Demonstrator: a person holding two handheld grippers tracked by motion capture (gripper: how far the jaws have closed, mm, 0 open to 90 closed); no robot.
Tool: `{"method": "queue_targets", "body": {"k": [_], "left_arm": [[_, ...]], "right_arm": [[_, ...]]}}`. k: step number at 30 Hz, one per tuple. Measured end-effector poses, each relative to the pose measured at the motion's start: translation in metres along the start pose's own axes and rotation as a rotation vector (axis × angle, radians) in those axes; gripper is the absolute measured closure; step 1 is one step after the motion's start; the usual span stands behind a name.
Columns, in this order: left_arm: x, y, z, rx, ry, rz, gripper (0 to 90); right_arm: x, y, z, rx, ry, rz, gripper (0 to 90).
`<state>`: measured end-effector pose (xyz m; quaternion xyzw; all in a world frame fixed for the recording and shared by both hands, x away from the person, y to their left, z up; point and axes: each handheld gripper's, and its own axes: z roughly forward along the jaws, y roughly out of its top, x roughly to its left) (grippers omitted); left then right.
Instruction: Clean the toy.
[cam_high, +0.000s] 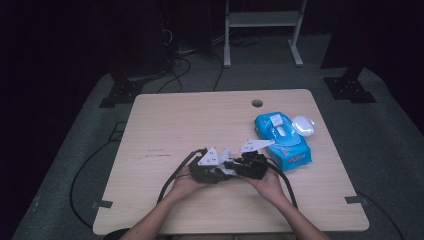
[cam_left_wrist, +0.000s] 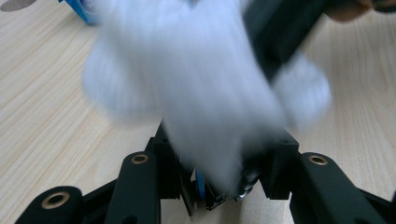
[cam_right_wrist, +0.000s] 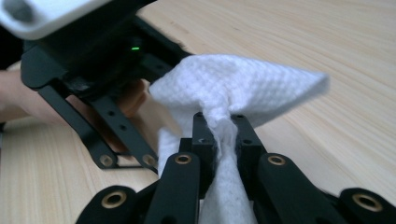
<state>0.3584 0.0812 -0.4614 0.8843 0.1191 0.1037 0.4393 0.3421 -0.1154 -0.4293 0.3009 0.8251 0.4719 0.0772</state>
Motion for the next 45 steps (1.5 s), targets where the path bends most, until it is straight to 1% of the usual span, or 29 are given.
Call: {"method": "queue_targets", "body": {"k": [2, 3, 4, 5, 6, 8, 12, 15, 16, 17, 18, 19, 20, 21, 24, 26, 28, 29, 30, 32, 34, 35, 36, 37, 38, 39, 42, 44, 45], "left_arm": [[0.001, -0.001, -0.001, 0.002, -0.001, -0.001, 57.7], [0.003, -0.001, -0.002, 0.002, -0.005, -0.010, 57.7], [0.003, -0.001, -0.002, 0.002, -0.005, -0.010, 57.7], [0.003, -0.001, -0.002, 0.002, -0.007, -0.013, 57.7], [0.003, -0.001, -0.002, 0.001, -0.005, -0.013, 57.7], [0.002, 0.000, -0.001, 0.002, -0.003, -0.005, 57.7], [0.002, 0.000, 0.000, 0.005, -0.001, 0.001, 57.7], [0.003, -0.001, -0.002, 0.004, 0.000, 0.002, 57.7], [0.004, -0.001, -0.002, 0.004, -0.001, 0.001, 57.7], [0.004, -0.002, -0.003, 0.005, -0.001, -0.002, 57.7], [0.004, -0.002, -0.003, 0.005, -0.001, -0.002, 57.7], [0.005, -0.002, -0.004, 0.007, 0.001, 0.004, 57.7], [0.005, -0.003, -0.005, 0.006, 0.001, 0.003, 57.7], [0.006, -0.003, -0.005, 0.007, 0.002, 0.000, 57.8], [0.006, -0.003, -0.006, 0.007, 0.004, 0.001, 57.7], [0.006, -0.003, -0.005, 0.007, 0.004, 0.000, 57.7], [0.006, -0.003, -0.005, 0.007, 0.005, 0.000, 57.7], [0.007, -0.003, -0.005, 0.010, 0.010, 0.001, 57.7], [0.007, -0.003, -0.006, 0.012, 0.013, 0.003, 57.6], [0.008, -0.005, -0.007, 0.009, 0.012, -0.001, 57.7], [0.009, -0.005, -0.008, 0.013, 0.017, 0.000, 57.7], [0.010, -0.005, -0.008, 0.012, 0.018, -0.002, 57.6], [0.010, -0.005, -0.008, 0.012, 0.018, -0.002, 57.6], [0.010, -0.005, -0.008, 0.010, 0.018, -0.003, 57.7], [0.010, -0.005, -0.008, 0.010, 0.019, 0.002, 57.7], [0.009, -0.004, -0.007, 0.011, 0.022, 0.004, 57.6], [0.009, -0.004, -0.007, 0.010, 0.020, -0.003, 57.6], [0.009, -0.004, -0.006, 0.009, 0.021, -0.003, 57.6], [0.009, -0.004, -0.006, 0.009, 0.021, -0.003, 57.6]], "right_arm": [[0.001, 0.002, 0.001, 0.006, -0.003, -0.012, 81.8], [-0.005, 0.002, -0.002, 0.008, -0.022, -0.011, 81.8], [-0.005, 0.002, -0.002, 0.008, -0.022, -0.011, 81.8], [-0.008, 0.002, -0.005, 0.005, -0.027, 0.008, 81.9], [-0.011, 0.001, -0.007, 0.007, -0.057, 0.011, 81.9], [-0.013, -0.001, -0.009, 0.000, -0.053, 0.030, 81.9], [-0.003, 0.001, 0.000, -0.012, 0.006, 0.021, 81.8], [-0.003, 0.002, 0.001, -0.003, -0.004, 0.002, 81.9], [-0.006, 0.001, -0.002, 0.000, -0.014, 0.005, 81.8], [-0.012, -0.002, -0.010, 0.004, -0.050, 0.003, 81.8], [-0.012, -0.002, -0.010, 0.004, -0.050, 0.003, 81.8], [-0.016, -0.004, -0.015, 0.002, -0.076, 0.000, 81.8], [-0.021, -0.006, -0.021, 0.003, -0.101, 0.008, 81.9], [-0.033, -0.011, -0.031, -0.002, -0.130, 0.035, 81.8], [-0.040, -0.015, -0.038, -0.010, -0.156, 0.060, 81.9], [-0.039, -0.015, -0.039, -0.015, -0.160, 0.066, 81.9], [-0.033, -0.014, -0.033, -0.025, -0.128, 0.067, 81.8], [-0.030, -0.013, -0.030, -0.024, -0.119, 0.061, 81.8], [-0.025, -0.013, -0.026, -0.017, -0.139, 0.037, 81.7], [-0.026, -0.011, -0.027, -0.014, -0.126, 0.036, 81.8], [-0.029, -0.011, -0.029, -0.010, -0.139, 0.036, 81.8], [-0.036, -0.013, -0.036, -0.009, -0.198, 0.031, 81.8], [-0.036, -0.013, -0.036, -0.009, -0.198, 0.031, 81.8], [-0.041, -0.015, -0.040, -0.007, -0.220, 0.044, 81.8], [-0.046, -0.018, -0.044, -0.013, -0.218, 0.060, 81.6], [-0.052, -0.020, -0.047, -0.029, -0.194, 0.114, 81.7], [-0.047, -0.018, -0.045, -0.023, -0.200, 0.093, 81.7], [-0.039, -0.016, -0.039, -0.029, -0.155, 0.083, 81.7], [-0.030, -0.013, -0.033, -0.020, -0.135, 0.045, 81.6]]}}
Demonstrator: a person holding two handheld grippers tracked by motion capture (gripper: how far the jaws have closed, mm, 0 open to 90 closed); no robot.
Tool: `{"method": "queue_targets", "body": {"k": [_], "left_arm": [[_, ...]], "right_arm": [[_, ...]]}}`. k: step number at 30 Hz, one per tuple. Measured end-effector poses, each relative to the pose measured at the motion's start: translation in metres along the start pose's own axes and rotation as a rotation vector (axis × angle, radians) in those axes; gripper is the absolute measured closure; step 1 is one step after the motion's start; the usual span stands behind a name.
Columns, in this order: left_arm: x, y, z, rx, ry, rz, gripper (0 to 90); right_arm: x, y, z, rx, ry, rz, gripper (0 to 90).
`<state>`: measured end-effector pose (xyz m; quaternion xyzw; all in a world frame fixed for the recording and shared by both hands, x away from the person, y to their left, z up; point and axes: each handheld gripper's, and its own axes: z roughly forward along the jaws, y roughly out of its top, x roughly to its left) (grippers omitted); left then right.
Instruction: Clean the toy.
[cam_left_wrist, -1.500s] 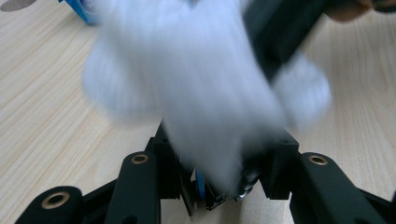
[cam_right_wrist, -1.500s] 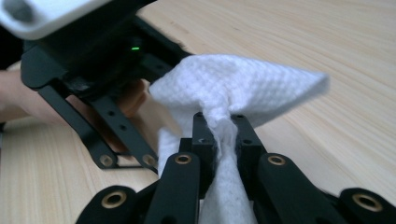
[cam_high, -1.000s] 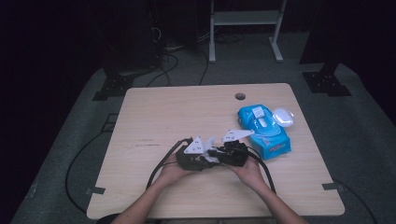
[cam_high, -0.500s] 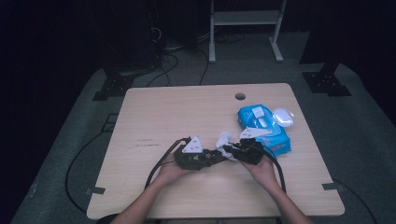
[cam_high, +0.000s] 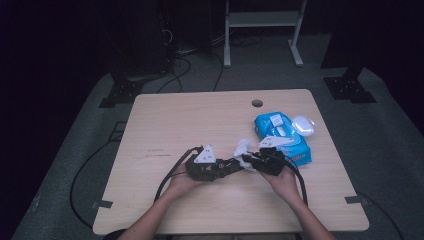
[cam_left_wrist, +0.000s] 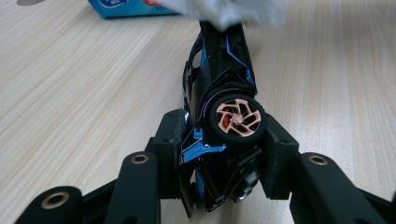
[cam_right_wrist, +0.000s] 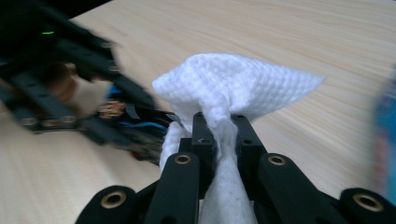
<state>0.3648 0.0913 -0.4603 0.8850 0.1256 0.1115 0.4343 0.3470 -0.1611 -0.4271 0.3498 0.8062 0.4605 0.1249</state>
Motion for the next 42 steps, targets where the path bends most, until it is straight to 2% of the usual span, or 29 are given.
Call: {"method": "queue_targets", "body": {"k": [1, 2, 4, 7, 10, 11, 12, 13, 15, 16, 18, 20, 21, 22, 23, 25, 29, 31, 32, 35, 36, 37, 38, 40, 42], "left_arm": [[0.000, 0.000, 0.000, 0.001, 0.001, 0.000, 57.6], [0.000, 0.000, -0.001, 0.002, 0.001, 0.001, 57.6], [0.001, -0.001, -0.001, 0.002, 0.001, 0.000, 57.6], [0.001, -0.001, -0.002, -0.003, 0.002, -0.001, 57.6], [0.001, -0.001, -0.001, -0.001, 0.004, -0.002, 57.6], [0.001, -0.001, -0.001, 0.000, 0.005, -0.001, 57.6], [0.001, 0.000, 0.000, 0.002, 0.005, 0.000, 57.6], [0.001, 0.000, 0.000, 0.002, 0.005, 0.000, 57.6], [0.001, 0.000, 0.000, 0.001, 0.004, -0.003, 57.7], [0.001, 0.000, -0.001, 0.004, 0.005, -0.001, 57.7], [0.001, 0.000, -0.001, 0.003, 0.006, -0.002, 57.7], [0.002, -0.001, -0.003, 0.004, 0.005, 0.003, 57.7], [0.002, -0.001, -0.003, 0.004, 0.005, 0.003, 57.6], [0.002, -0.001, -0.002, 0.004, 0.006, 0.003, 57.6], [0.002, -0.001, -0.002, 0.005, 0.005, 0.002, 57.6], [0.003, -0.001, -0.002, 0.006, 0.004, 0.002, 57.7], [0.003, -0.001, -0.002, 0.004, 0.004, 0.000, 57.6], [0.003, -0.001, -0.003, 0.005, 0.002, -0.003, 57.7], [0.004, -0.002, -0.004, 0.007, 0.001, -0.006, 57.7], [0.005, -0.002, -0.005, 0.008, 0.001, -0.010, 57.7], [0.005, -0.003, -0.005, 0.010, 0.006, -0.004, 57.7], [0.005, -0.003, -0.005, 0.010, 0.006, -0.004, 57.7], [0.006, -0.003, -0.006, 0.011, 0.004, -0.005, 57.7], [0.006, -0.003, -0.005, 0.010, 0.004, -0.007, 57.7], [0.006, -0.003, -0.005, 0.009, 0.006, -0.008, 57.7]], "right_arm": [[0.000, 0.000, 0.000, 0.000, 0.000, 0.000, 81.6], [0.003, 0.001, 0.001, 0.009, -0.012, -0.027, 81.7], [0.001, 0.001, 0.000, 0.010, -0.021, -0.027, 81.6], [-0.015, -0.003, -0.009, 0.007, -0.083, 0.004, 81.5], [-0.031, -0.006, -0.016, -0.002, -0.119, 0.052, 81.6], [-0.032, -0.006, -0.016, -0.003, -0.121, 0.055, 81.6], [-0.028, -0.005, -0.015, -0.015, -0.091, 0.064, 81.6], [-0.022, -0.003, -0.012, -0.018, -0.073, 0.046, 81.6], [-0.019, -0.002, -0.010, -0.016, -0.068, 0.032, 81.6], [-0.013, 0.000, -0.005, -0.007, -0.057, 0.011, 81.5], [-0.012, 0.000, -0.004, -0.003, -0.061, -0.002, 81.5], [-0.021, -0.003, -0.008, -0.001, -0.077, 0.012, 81.6], [-0.021, -0.003, -0.008, -0.001, -0.077, 0.012, 81.6], [-0.026, -0.004, -0.011, -0.007, -0.080, 0.035, 81.6], [-0.029, -0.005, -0.014, -0.001, -0.118, 0.026, 81.6], [-0.031, -0.005, -0.017, -0.008, -0.118, 0.039, 81.6], [-0.022, -0.002, -0.014, -0.017, -0.088, 0.024, 81.5], [-0.013, -0.002, -0.007, 0.002, -0.076, -0.013, 81.5], [-0.012, -0.003, -0.007, 0.002, -0.078, -0.020, 81.5], [-0.018, -0.003, -0.009, 0.005, -0.082, -0.010, 81.5], [-0.026, -0.005, -0.014, 0.014, -0.130, 0.007, 81.5], [-0.026, -0.005, -0.014, 0.014, -0.130, 0.007, 81.5], [-0.034, -0.008, -0.018, 0.015, -0.153, 0.024, 81.5], [-0.036, -0.009, -0.020, 0.011, -0.146, 0.037, 81.5], [-0.035, -0.008, -0.020, 0.011, -0.156, 0.027, 81.5]]}}
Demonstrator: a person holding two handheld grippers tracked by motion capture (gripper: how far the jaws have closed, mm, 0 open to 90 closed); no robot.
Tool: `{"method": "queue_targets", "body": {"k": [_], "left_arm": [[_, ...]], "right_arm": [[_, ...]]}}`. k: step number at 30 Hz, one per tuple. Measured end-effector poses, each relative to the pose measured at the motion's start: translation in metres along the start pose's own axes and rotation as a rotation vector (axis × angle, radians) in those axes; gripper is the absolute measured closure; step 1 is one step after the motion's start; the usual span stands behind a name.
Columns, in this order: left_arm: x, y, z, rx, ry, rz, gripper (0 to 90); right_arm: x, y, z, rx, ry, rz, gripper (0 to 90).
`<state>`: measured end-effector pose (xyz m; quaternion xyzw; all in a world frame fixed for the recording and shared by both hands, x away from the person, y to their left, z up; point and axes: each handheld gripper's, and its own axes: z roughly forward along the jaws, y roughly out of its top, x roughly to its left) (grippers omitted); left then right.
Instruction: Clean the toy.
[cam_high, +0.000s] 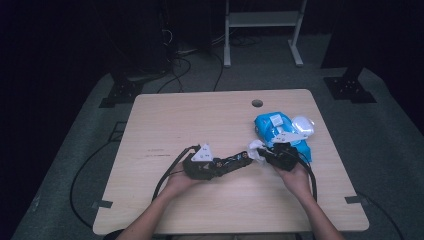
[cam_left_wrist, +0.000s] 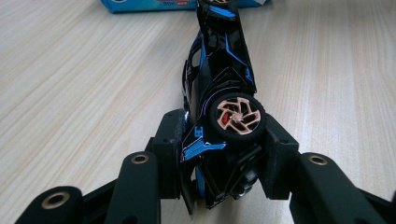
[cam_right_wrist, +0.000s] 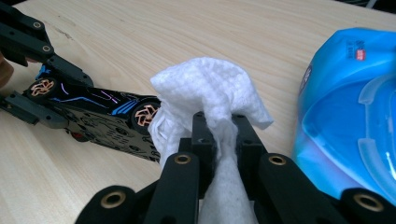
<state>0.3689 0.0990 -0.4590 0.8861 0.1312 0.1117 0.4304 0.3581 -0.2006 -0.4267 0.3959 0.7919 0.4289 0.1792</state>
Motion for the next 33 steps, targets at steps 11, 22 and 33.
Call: {"method": "queue_targets", "body": {"k": [11, 22, 33], "left_arm": [[0.000, 0.000, 0.000, 0.001, 0.007, 0.001, 57.6], [0.000, 0.001, 0.002, -0.002, 0.010, 0.006, 57.5], [-0.001, 0.001, 0.001, -0.001, 0.006, 0.006, 57.5]], "right_arm": [[0.009, 0.011, -0.007, -0.012, 0.036, -0.032, 81.2], [0.028, 0.020, 0.016, 0.035, 0.081, -0.093, 60.5], [0.048, 0.023, 0.036, 0.008, 0.081, -0.161, 76.7]]}}
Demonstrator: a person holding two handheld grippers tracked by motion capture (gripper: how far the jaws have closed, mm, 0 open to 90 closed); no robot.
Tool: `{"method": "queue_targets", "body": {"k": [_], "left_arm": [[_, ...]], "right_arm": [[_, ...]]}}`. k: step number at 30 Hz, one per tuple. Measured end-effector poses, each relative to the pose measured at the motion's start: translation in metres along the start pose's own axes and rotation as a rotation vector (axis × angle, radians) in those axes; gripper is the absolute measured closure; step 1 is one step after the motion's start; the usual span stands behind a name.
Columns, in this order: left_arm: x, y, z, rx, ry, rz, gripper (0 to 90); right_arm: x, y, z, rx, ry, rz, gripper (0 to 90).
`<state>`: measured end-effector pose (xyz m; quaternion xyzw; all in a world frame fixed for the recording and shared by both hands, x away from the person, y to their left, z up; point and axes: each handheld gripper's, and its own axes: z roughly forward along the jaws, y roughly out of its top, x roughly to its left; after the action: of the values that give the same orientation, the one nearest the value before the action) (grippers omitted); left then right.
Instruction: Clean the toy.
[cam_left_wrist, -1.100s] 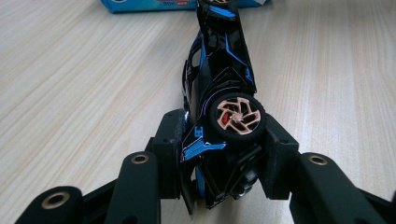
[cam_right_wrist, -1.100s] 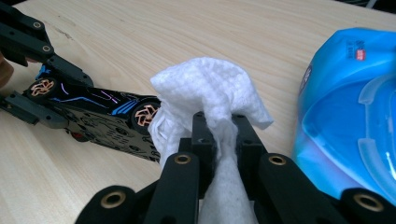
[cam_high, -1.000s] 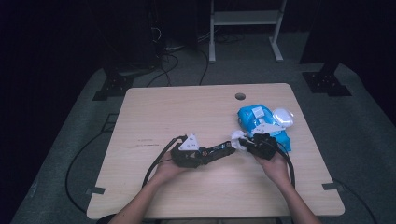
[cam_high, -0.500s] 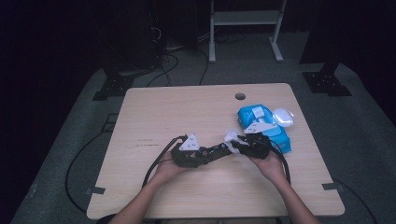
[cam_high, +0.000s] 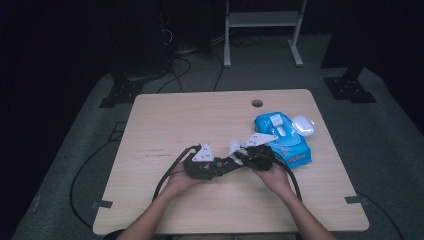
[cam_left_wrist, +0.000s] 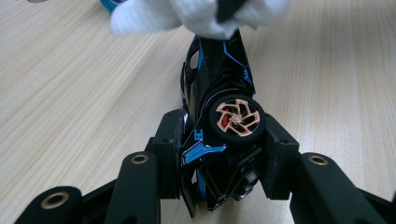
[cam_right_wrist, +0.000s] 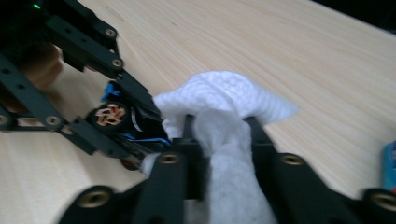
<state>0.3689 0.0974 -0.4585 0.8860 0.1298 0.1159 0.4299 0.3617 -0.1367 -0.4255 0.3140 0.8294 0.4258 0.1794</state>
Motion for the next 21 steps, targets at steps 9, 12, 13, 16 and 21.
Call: {"method": "queue_targets", "body": {"k": [9, 12, 13, 16, 21], "left_arm": [[-0.001, 0.001, 0.001, -0.001, 0.000, -0.007, 57.5], [-0.001, 0.002, 0.002, -0.004, 0.001, -0.011, 57.5], [0.000, 0.001, 0.002, -0.004, 0.002, -0.012, 57.5], [-0.001, 0.002, 0.002, -0.004, 0.001, -0.010, 57.6], [0.002, 0.000, -0.001, 0.004, -0.004, -0.010, 57.7]], "right_arm": [[-0.012, -0.009, -0.011, -0.006, -0.031, 0.047, 81.3], [0.001, -0.004, -0.005, -0.015, 0.005, 0.017, 81.3], [0.006, -0.002, -0.003, -0.013, 0.007, -0.003, 81.4], [0.018, 0.001, 0.005, -0.029, 0.107, 0.005, 81.4], [0.023, 0.003, 0.005, -0.004, 0.058, -0.057, 81.4]]}}
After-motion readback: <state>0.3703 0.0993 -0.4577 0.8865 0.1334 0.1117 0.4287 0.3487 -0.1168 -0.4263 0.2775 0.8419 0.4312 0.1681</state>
